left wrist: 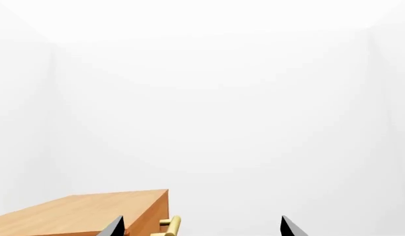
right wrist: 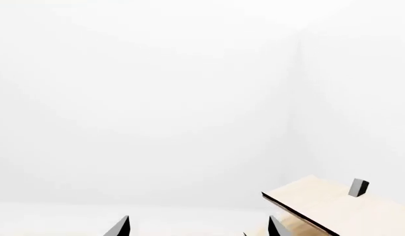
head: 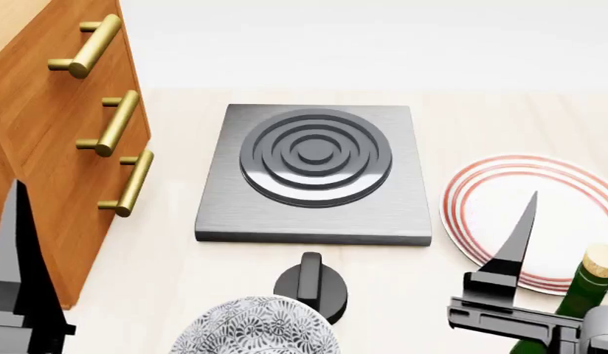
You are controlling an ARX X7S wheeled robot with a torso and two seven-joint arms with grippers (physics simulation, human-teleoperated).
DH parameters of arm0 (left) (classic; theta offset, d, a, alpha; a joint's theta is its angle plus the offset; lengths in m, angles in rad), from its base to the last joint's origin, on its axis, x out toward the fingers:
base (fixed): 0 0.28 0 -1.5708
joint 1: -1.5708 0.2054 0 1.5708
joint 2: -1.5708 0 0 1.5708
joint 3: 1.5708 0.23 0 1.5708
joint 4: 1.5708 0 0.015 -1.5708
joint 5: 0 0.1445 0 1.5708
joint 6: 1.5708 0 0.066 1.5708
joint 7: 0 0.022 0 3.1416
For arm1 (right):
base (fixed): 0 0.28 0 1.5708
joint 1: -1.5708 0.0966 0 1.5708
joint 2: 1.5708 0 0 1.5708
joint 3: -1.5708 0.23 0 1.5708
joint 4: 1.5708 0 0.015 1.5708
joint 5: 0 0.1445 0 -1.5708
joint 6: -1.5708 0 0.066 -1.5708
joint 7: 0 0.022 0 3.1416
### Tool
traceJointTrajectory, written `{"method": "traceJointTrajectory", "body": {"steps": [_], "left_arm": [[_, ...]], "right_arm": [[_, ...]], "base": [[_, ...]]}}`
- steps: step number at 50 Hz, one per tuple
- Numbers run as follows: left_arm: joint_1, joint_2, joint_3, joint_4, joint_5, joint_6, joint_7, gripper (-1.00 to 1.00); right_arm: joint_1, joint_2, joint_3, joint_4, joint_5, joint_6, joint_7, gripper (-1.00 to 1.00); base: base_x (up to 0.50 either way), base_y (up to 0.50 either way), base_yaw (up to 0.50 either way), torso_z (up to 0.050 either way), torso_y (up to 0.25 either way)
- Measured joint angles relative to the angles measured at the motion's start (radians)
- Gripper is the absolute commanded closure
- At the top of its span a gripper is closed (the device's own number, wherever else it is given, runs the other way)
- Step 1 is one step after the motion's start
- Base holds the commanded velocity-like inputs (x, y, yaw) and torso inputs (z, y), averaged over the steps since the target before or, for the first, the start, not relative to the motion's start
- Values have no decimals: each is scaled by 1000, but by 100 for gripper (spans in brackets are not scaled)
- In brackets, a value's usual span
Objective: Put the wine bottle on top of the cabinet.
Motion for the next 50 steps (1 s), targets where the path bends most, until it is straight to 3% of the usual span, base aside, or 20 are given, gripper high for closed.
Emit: {"method": "traceJointTrajectory", "body": {"steps": [50], "left_arm": [[-14,-42,44,-12,-11,37,-45,-100]], "right_arm": [[-43,-33,-26,318,-37,-209,-25,-100]], "base": [[0,0,0,0,0]]}}
